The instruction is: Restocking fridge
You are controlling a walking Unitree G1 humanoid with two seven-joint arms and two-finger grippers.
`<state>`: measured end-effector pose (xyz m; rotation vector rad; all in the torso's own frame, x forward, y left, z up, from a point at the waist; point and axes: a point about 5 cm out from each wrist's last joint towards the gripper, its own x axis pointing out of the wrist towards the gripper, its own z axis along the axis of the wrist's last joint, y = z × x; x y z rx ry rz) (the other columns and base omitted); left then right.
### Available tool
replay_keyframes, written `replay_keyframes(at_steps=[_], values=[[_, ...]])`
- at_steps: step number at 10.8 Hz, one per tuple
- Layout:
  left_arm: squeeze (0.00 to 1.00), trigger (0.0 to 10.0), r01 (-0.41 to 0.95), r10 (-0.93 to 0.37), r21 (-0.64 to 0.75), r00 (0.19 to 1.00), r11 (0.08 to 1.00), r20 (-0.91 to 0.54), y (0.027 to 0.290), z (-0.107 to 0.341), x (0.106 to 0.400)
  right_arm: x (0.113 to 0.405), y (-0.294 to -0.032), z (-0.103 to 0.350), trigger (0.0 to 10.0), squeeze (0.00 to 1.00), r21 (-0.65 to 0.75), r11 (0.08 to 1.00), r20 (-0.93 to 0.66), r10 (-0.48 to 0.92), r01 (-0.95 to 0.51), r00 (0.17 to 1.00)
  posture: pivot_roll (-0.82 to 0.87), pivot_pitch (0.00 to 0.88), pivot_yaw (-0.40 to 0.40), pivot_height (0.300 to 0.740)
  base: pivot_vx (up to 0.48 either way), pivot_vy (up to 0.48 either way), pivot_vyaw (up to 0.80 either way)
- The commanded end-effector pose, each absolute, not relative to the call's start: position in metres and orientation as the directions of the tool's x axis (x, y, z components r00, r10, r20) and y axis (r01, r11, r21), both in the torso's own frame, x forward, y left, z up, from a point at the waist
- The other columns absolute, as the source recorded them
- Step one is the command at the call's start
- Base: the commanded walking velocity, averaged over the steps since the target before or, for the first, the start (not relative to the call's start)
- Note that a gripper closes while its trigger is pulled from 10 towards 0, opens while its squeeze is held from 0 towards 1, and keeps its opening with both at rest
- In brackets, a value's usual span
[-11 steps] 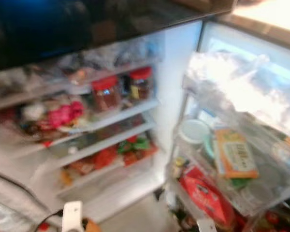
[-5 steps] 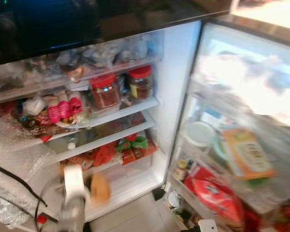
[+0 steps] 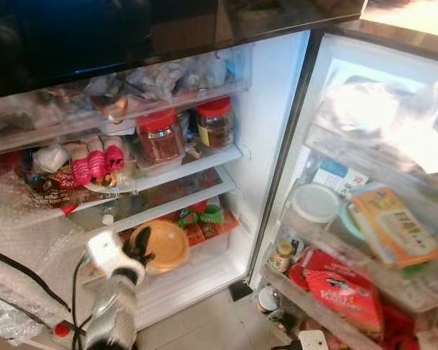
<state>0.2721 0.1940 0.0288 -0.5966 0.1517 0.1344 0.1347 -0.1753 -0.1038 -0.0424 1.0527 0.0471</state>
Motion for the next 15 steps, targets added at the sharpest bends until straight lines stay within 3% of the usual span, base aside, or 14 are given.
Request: replay_keyframes(at_steps=[1, 5, 9, 15], values=[[0.0, 10.0, -0.166, 0.069, -0.607, 0.981, 0.777, -0.18, 0.197, 0.028, 0.262, 0.125, -0.173, -0.108, 10.0, 0.0, 0.0, 0.998, -0.889, 0.031, -0.068, 0.456, -0.18, 0.044, 0.004, 0.74, 0.0, 0.0, 0.0], [0.0, 10.0, -0.073, -0.018, -0.703, 0.993, 0.707, -0.121, 0.193, 0.041, 0.247, 0.125, -0.175, -0.107, 10.0, 0.0, 0.001, 0.996, -0.889, 0.04, -0.085, 0.455, -0.17, 0.05, -0.009, 0.74, 0.0, 0.0, 0.0], [0.0, 10.0, -0.007, -0.103, -0.698, 0.988, 0.716, -0.115, 0.186, 0.049, 0.252, 0.125, -0.174, -0.107, 10.0, 0.0, 0.011, 0.997, -0.886, 0.047, -0.079, 0.462, -0.17, 0.046, -0.003, 0.74, 0.0, 0.0, 0.0], [0.0, 10.0, -0.001, -0.116, -0.7, 0.986, 0.714, -0.121, 0.186, 0.049, 0.253, 0.124, -0.173, -0.108, 10.0, 0.0, 0.005, 0.996, -0.887, 0.047, -0.093, 0.459, -0.17, 0.031, 0.0, 0.74, 0.0, 0.0, 0.0]])
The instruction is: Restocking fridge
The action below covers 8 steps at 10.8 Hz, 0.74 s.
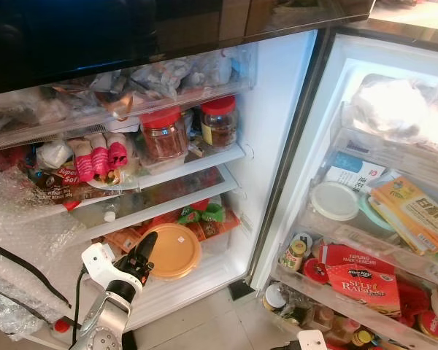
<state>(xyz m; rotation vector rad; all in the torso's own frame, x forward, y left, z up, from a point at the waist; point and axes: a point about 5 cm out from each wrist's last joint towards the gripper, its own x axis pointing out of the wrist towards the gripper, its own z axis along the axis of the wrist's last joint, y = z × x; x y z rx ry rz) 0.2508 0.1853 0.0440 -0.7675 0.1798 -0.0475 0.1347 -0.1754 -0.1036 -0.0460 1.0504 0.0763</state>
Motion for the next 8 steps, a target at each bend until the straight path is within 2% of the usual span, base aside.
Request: replay_keyframes(at_steps=[1, 8], values=[[0.0, 10.0, 0.001, -0.118, -0.7, 0.986, 0.715, -0.119, 0.185, 0.0492, 0.2532, 0.1238, -0.1729, -0.1076, 10.0, 0.0, 0.004, 0.996, -0.887, 0.046, -0.094, 0.46, -0.17, 0.029, -0.001, 0.74, 0.0, 0.0, 0.0], [0.0, 10.0, 0.027, -0.127, -0.706, 0.988, 0.707, -0.089, 0.1839, 0.0551, 0.2537, 0.1242, -0.1727, -0.1074, 10.0, 0.0, 0.01, 0.996, -0.884, 0.047, -0.083, 0.464, -0.17, 0.044, -0.005, 0.74, 0.0, 0.0, 0.0]])
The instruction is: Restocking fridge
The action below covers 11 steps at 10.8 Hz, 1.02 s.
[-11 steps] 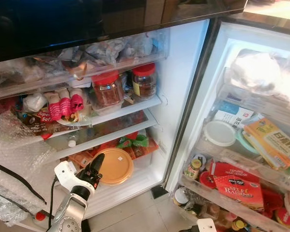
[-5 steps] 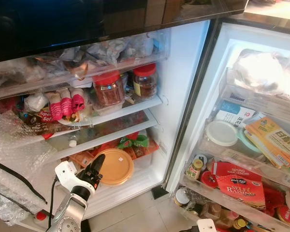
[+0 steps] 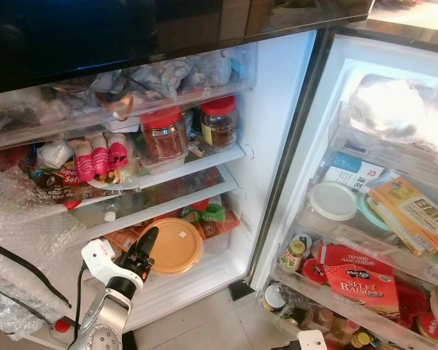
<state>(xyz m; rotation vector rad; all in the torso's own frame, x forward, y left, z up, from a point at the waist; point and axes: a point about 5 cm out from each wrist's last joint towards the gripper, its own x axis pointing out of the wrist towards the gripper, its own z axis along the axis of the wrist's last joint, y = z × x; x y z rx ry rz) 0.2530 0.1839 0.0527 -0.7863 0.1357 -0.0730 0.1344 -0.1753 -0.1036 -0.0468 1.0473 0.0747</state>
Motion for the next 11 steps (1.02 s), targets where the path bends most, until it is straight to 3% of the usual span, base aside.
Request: replay_keyframes(at_steps=[1, 11], values=[[0.0, 10.0, 0.02, -0.125, -0.709, 0.987, 0.704, -0.096, 0.1843, 0.0528, 0.2525, 0.1248, -0.1729, -0.1073, 10.0, 0.0, 0.008, 0.996, -0.884, 0.047, -0.087, 0.464, -0.18, 0.051, -0.006, 0.74, 0.0, 0.0, 0.0], [0.0, 10.0, 0.019, -0.139, -0.708, 0.984, 0.706, -0.113, 0.1802, 0.0505, 0.2542, 0.1256, -0.1743, -0.1068, 10.0, 0.0, 0.002, 0.998, -0.88, 0.031, -0.061, 0.474, -0.18, 0.06, -0.007, 0.74, 0.0, 0.0, 0.0]])
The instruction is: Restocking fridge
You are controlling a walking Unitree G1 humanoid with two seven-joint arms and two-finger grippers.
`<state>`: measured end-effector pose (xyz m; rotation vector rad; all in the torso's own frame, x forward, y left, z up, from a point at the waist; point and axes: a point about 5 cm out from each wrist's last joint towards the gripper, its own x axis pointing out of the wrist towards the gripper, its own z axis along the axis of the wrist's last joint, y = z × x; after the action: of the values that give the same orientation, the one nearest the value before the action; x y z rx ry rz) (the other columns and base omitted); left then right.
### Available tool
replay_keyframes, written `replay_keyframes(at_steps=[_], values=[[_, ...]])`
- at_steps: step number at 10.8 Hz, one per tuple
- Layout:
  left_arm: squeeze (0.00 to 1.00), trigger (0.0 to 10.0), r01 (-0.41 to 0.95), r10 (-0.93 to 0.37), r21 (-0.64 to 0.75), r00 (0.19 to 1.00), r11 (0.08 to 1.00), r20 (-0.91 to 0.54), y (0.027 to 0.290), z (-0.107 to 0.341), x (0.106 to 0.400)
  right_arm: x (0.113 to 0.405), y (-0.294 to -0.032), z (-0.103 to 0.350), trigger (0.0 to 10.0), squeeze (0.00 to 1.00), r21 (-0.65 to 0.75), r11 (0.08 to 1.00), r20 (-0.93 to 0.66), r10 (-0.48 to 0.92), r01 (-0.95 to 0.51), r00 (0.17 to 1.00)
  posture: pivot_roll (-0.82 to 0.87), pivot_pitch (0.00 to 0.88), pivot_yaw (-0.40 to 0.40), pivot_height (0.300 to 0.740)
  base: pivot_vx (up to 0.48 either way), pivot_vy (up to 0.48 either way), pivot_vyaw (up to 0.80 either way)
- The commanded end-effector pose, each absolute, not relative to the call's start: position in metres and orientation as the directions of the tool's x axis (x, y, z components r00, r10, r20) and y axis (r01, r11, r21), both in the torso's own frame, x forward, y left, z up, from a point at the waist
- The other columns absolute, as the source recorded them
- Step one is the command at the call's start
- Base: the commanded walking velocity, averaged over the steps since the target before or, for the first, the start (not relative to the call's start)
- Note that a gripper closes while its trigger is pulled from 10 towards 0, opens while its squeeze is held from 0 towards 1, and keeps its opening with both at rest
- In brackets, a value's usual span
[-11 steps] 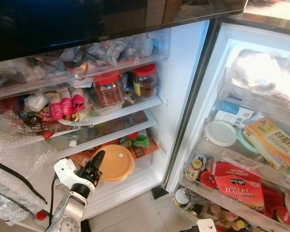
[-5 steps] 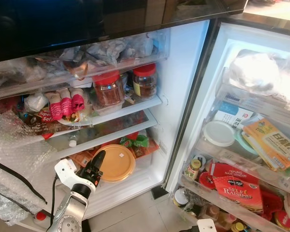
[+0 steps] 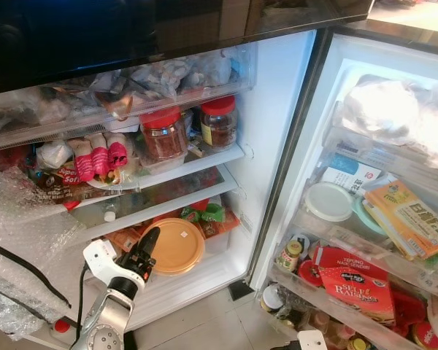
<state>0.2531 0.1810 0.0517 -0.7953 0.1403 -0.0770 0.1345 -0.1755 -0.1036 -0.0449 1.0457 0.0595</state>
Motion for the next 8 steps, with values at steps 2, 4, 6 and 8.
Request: replay_keyframes(at_steps=[2, 4, 6, 8], values=[[0.0, 10.0, 0.016, -0.135, -0.708, 0.984, 0.706, -0.113, 0.1813, 0.0509, 0.2546, 0.1256, -0.1739, -0.1068, 10.0, 0.0, 0.007, 0.998, -0.879, 0.033, -0.056, 0.476, -0.18, 0.059, -0.007, 0.74, 0.0, 0.0, 0.0], [0.0, 10.0, 0.016, -0.136, -0.708, 0.984, 0.706, -0.113, 0.1814, 0.0509, 0.2546, 0.1257, -0.1732, -0.1067, 10.0, 0.0, 0.014, 0.998, -0.878, 0.041, -0.06, 0.477, -0.17, 0.057, -0.007, 0.71, 0.0, 0.0, 0.0], [0.0, 10.0, 0.02, -0.141, -0.708, 0.984, 0.706, -0.113, 0.1802, 0.0508, 0.2557, 0.126, -0.1732, -0.1066, 10.0, 0.0, 0.004, 0.998, -0.877, 0.036, -0.069, 0.479, -0.17, 0.051, -0.006, 0.7, 0.0, 0.0, 0.0], [0.0, 10.0, 0.025, -0.145, -0.709, 0.983, 0.705, -0.11, 0.1801, 0.0514, 0.2563, 0.1255, -0.173, -0.1069, 10.0, 0.0, 0.0, 0.998, -0.878, 0.032, -0.067, 0.477, -0.17, 0.046, -0.003, 0.7, 0.0, 0.0, 0.0]])
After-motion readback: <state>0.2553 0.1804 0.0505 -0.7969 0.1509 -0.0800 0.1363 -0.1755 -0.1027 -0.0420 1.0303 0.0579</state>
